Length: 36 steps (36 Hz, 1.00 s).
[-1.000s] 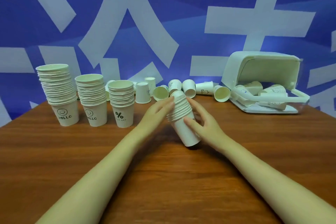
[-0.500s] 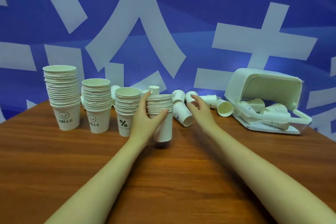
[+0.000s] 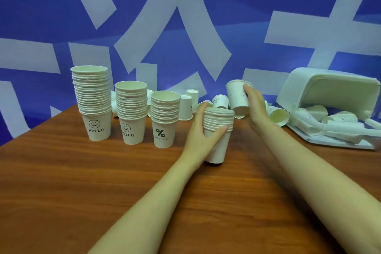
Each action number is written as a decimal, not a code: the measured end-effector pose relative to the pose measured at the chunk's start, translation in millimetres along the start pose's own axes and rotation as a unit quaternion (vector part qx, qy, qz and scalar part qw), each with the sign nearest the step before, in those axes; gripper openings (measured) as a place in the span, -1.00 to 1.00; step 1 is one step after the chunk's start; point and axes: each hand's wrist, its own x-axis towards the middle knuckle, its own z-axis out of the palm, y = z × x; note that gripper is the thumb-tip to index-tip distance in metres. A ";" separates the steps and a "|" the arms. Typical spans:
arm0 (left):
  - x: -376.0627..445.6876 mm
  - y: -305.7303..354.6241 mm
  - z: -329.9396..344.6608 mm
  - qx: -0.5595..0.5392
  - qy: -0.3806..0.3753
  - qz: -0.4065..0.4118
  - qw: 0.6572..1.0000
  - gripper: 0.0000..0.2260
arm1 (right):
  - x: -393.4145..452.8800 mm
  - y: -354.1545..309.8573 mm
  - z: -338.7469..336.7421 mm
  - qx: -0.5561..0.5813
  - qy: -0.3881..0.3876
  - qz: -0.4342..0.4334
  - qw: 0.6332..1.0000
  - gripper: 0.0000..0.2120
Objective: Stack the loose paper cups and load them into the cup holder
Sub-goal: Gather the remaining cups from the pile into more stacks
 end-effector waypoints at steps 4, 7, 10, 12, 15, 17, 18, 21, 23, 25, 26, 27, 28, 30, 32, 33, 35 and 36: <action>-5.3 3.7 6.2 -0.022 -0.032 -0.008 0.999 -0.38 | -42.2 -42.3 1.8 0.063 -0.033 -0.085 0.994 -0.67; -10.9 9.3 12.6 -0.021 -0.037 -0.014 0.999 -0.42 | -70.7 -46.9 -2.9 -0.071 -0.078 -0.194 0.975 -0.67; -16.3 16.6 19.0 -0.023 -0.041 -0.007 0.999 -0.57 | -86.5 -32.5 -19.0 -0.137 -0.114 -0.205 0.962 -0.59; -19.0 18.2 22.6 -0.033 -0.045 -0.012 0.998 -0.59 | -95.5 -20.1 -30.2 -0.131 -0.124 -0.197 0.964 -0.66; -20.3 18.6 24.8 -0.050 -0.048 -0.020 0.997 -0.52 | -108.0 -0.7 -44.2 -0.109 -0.129 -0.189 0.967 -0.87; -20.5 19.4 25.3 -0.052 -0.051 -0.019 0.997 -0.56 | -116.8 11.0 -50.6 -0.096 -0.160 -0.157 0.970 -0.77; -20.3 19.5 25.7 -0.055 -0.052 -0.018 0.997 -0.59 | -119.9 17.8 -53.7 -0.089 -0.180 -0.142 0.969 -0.62; -20.0 17.4 28.9 -0.064 -0.051 -0.025 0.996 -0.60 | -127.3 33.8 -61.8 -0.090 -0.224 -0.131 0.962 -0.33; -18.8 14.4 34.0 -0.080 -0.040 -0.040 0.995 -0.63 | -127.5 36.1 -67.9 -0.092 -0.226 -0.140 0.960 -0.29; -14.4 12.1 40.9 -0.068 -0.039 -0.048 0.996 -0.64 | -121.6 32.3 -76.4 -0.090 -0.199 -0.149 0.964 -0.31; -10.1 11.7 44.1 -0.050 -0.044 -0.048 0.997 -0.64 | -117.8 29.2 -81.4 -0.088 -0.182 -0.157 0.967 -0.33; -4.4 12.1 46.6 -0.021 -0.051 -0.043 0.998 -0.65 | -112.0 28.1 -87.9 -0.095 -0.158 -0.166 0.969 -0.34; 2.5 11.8 48.7 0.019 -0.056 -0.036 0.998 -0.66 | -106.9 27.5 -94.7 -0.103 -0.135 -0.173 0.970 -0.36; 19.5 5.3 50.2 0.119 -0.063 -0.018 0.991 -0.68 | -98.6 28.9 -107.4 -0.115 -0.088 -0.176 0.974 -0.41; 37.9 -6.2 47.9 0.226 -0.070 -0.006 0.972 -0.66 | -92.2 32.9 -116.4 -0.122 -0.045 -0.174 0.976 -0.42; 47.1 -12.7 46.7 0.276 -0.073 0.004 0.958 -0.64 | -88.4 35.3 -119.4 -0.124 -0.026 -0.175 0.976 -0.42; 64.5 -24.4 45.0 0.362 -0.078 0.013 0.929 -0.58 | -81.1 39.9 -121.8 -0.120 -0.003 -0.179 0.976 -0.42; 73.3 -30.3 45.2 0.396 -0.076 0.015 0.915 -0.55 | -78.5 41.0 -121.7 -0.118 0.001 -0.184 0.976 -0.42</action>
